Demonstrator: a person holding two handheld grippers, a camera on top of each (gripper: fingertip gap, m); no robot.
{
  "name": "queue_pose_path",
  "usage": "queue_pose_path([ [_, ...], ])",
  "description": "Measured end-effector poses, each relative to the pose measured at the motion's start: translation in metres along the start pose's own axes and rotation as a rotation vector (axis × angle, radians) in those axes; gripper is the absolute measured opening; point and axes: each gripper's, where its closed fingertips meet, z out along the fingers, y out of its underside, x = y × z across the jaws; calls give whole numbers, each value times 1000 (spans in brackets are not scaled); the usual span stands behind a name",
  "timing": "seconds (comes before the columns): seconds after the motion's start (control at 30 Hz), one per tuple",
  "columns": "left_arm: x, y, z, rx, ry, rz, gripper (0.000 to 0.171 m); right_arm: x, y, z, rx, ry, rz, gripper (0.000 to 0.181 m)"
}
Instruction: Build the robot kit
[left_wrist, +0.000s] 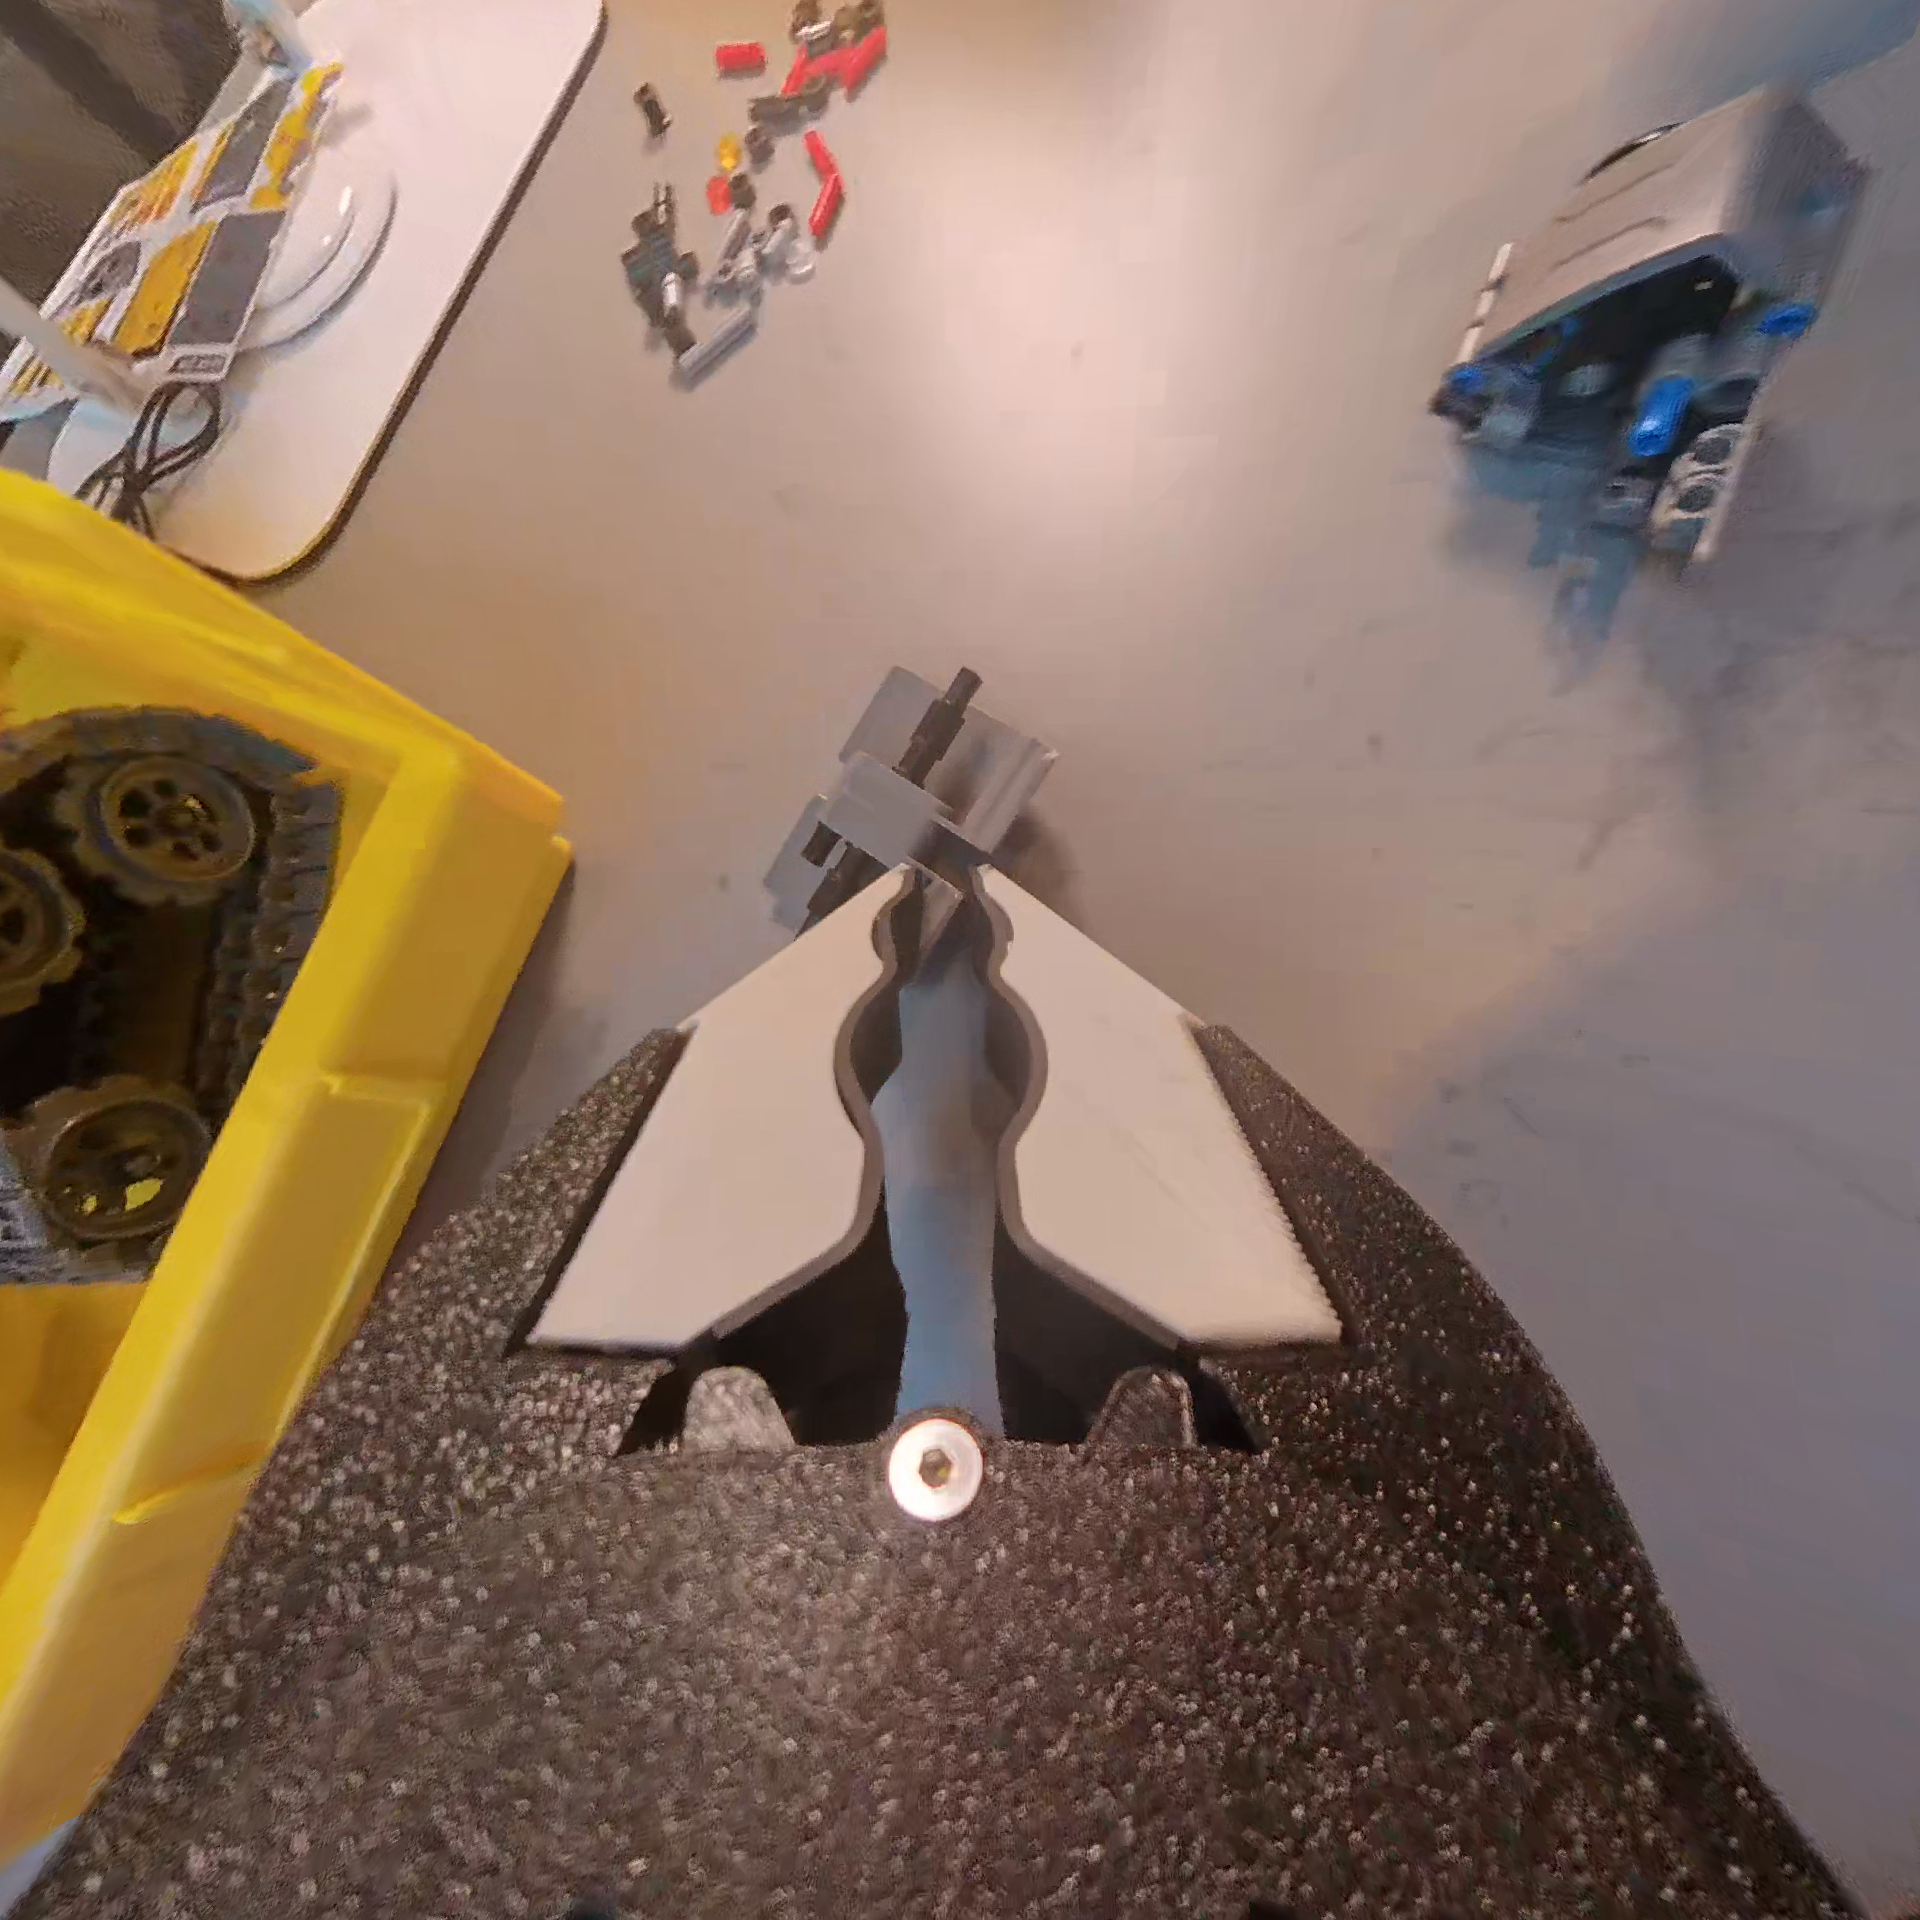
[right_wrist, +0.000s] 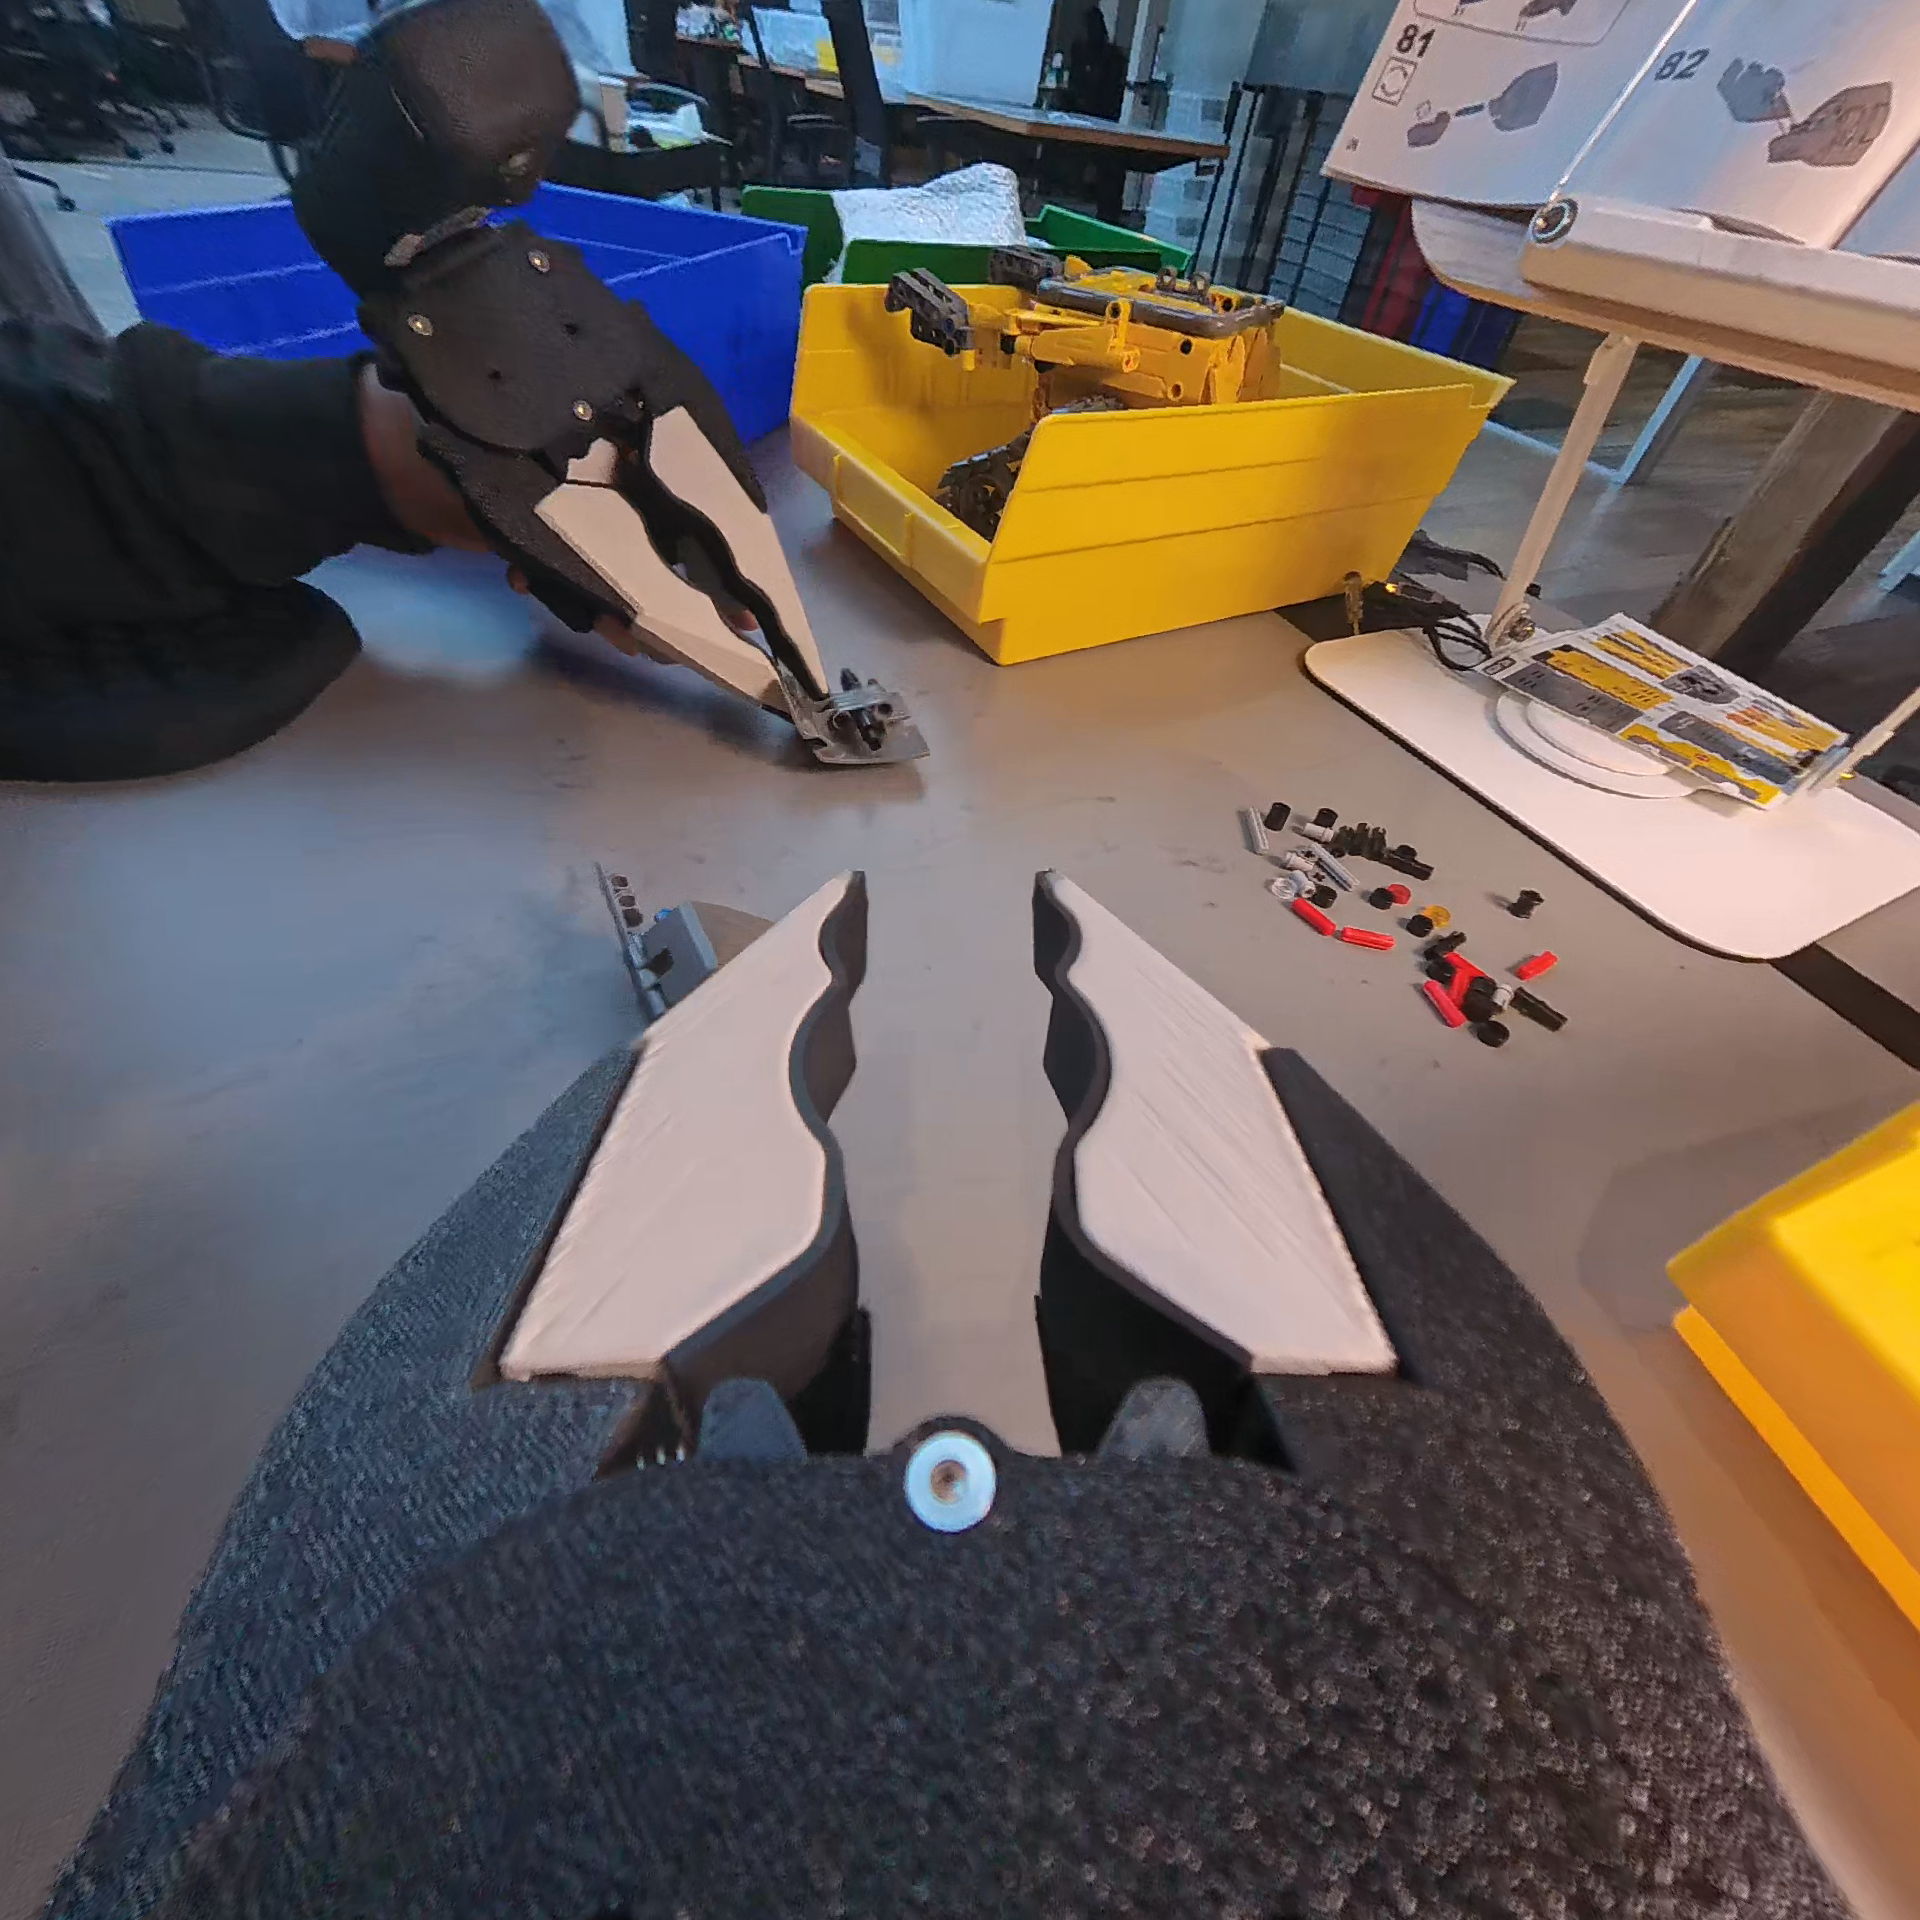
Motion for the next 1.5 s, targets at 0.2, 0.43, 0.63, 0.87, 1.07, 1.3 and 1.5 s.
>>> queue_pose_path([
  [0.2, 24, -17, -5, 44, 51, 49, 7, -33, 11, 2, -79, -166, -48, 53],
  [0.43, 46, -29, 1, 53, 87, 78, 7, -51, 27, 21, -219, -143, -180, 67],
  [0.63, 61, -34, 3, 55, 122, 102, 7, -56, 42, 35, -317, -116, -280, 66],
  [0.87, 65, -31, 5, 50, 136, 133, 8, -58, 53, 37, -352, -144, -339, 43],
  [1.07, 51, -23, 4, 48, 99, 135, 15, -62, 55, 30, -331, -209, -383, 43],
  [1.3, 34, -14, -6, 54, 121, 18, 25, -58, 55, 22, -327, -204, -374, 44],
  [1.5, 30, -7, -13, 58, 190, -102, 32, -59, 55, 20, -329, -198, -379, 44],
])
